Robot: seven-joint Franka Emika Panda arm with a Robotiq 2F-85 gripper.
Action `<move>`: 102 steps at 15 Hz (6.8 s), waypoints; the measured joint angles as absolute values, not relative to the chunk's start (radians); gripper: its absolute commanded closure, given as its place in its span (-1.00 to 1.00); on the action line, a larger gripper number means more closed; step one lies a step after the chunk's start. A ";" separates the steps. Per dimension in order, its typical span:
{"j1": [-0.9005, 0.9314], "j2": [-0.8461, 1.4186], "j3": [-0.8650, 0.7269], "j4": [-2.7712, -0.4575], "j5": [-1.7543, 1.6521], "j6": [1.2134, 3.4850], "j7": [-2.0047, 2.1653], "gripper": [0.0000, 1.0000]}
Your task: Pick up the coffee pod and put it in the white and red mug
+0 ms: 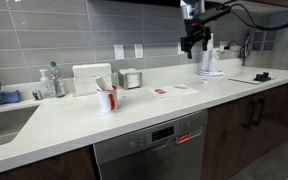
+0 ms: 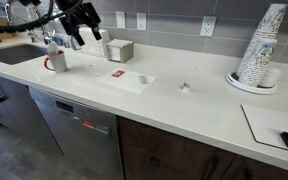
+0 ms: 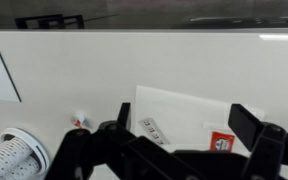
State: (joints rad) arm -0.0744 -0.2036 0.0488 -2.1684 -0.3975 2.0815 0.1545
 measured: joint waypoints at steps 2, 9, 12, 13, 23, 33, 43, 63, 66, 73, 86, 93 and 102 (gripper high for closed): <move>-0.077 -0.108 0.056 -2.116 -0.545 2.106 0.251 -1.00; -0.034 0.213 0.035 -1.864 -0.957 2.099 0.530 -1.00; -0.021 0.330 -0.001 -1.770 -1.025 2.102 0.589 -1.00; -0.019 0.364 -0.013 -1.745 -1.040 2.102 0.605 -1.00; -0.021 0.539 -0.101 -1.646 -1.104 2.166 0.702 -1.00; -0.054 0.597 -0.111 -1.574 -1.072 2.172 0.681 -1.00; -0.109 0.812 -0.183 -1.328 -0.994 2.177 0.648 -1.00; -0.120 1.099 -0.297 -0.984 -0.979 2.175 0.565 -0.55; -0.122 1.125 -0.306 -0.949 -0.979 2.175 0.564 -0.05; -0.123 1.164 -0.311 -0.908 -0.980 2.175 0.562 0.91; -0.110 1.149 -0.302 -0.894 -0.980 2.176 0.529 0.99; -0.013 0.924 -0.204 -1.088 -0.961 2.194 0.411 0.99; 0.013 0.612 -0.075 -1.478 -0.906 2.471 0.207 0.99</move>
State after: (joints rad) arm 0.0128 0.6118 -0.0752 -1.4779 -0.9060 2.4709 0.2070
